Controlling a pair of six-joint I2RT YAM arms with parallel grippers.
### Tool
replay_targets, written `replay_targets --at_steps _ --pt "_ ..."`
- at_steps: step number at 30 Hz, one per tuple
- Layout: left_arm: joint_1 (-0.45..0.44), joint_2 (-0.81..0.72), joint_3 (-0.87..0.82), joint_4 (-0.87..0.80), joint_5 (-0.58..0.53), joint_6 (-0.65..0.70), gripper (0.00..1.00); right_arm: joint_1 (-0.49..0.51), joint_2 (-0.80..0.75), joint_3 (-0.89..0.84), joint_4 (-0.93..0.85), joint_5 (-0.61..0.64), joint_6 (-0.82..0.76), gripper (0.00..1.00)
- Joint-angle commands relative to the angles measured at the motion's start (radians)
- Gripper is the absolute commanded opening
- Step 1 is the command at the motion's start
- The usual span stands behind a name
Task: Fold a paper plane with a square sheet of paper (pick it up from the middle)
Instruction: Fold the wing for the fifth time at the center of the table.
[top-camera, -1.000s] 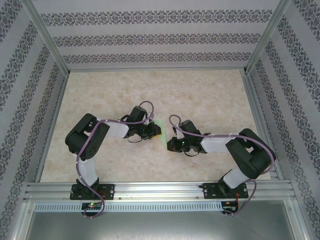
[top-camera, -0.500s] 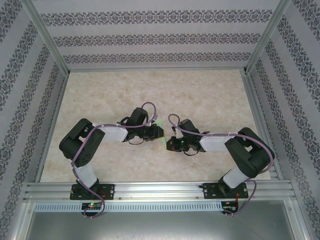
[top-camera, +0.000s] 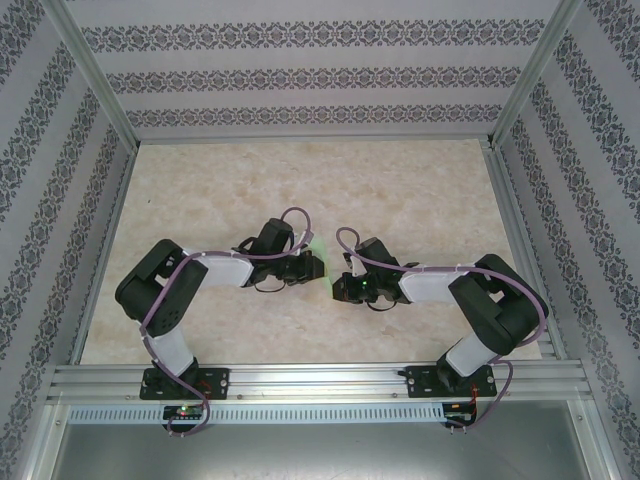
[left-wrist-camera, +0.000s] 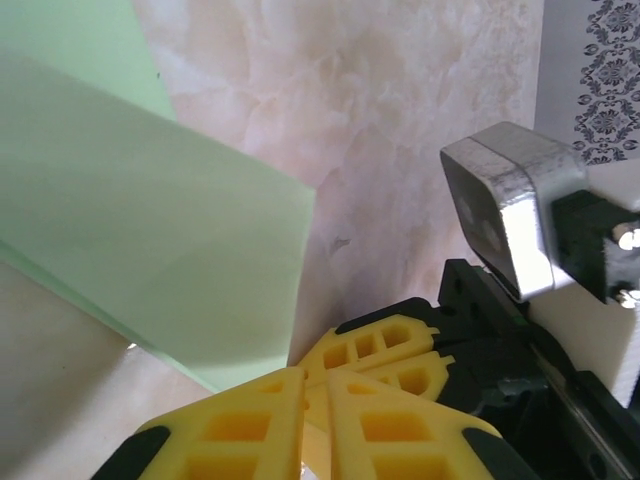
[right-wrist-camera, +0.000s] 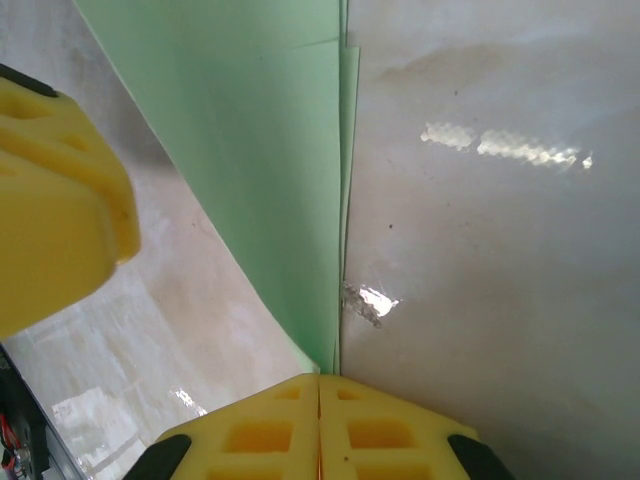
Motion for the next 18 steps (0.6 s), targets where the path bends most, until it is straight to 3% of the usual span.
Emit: replay_targets --at_steps 1,18 --pt "-0.012 0.029 -0.001 0.05 0.008 0.014 0.13 -0.002 0.056 -0.015 -0.086 0.061 0.008 0.08" --pt "-0.013 0.088 0.037 0.033 0.006 0.008 0.13 -0.001 0.089 -0.005 -0.105 0.059 -0.012 0.09"
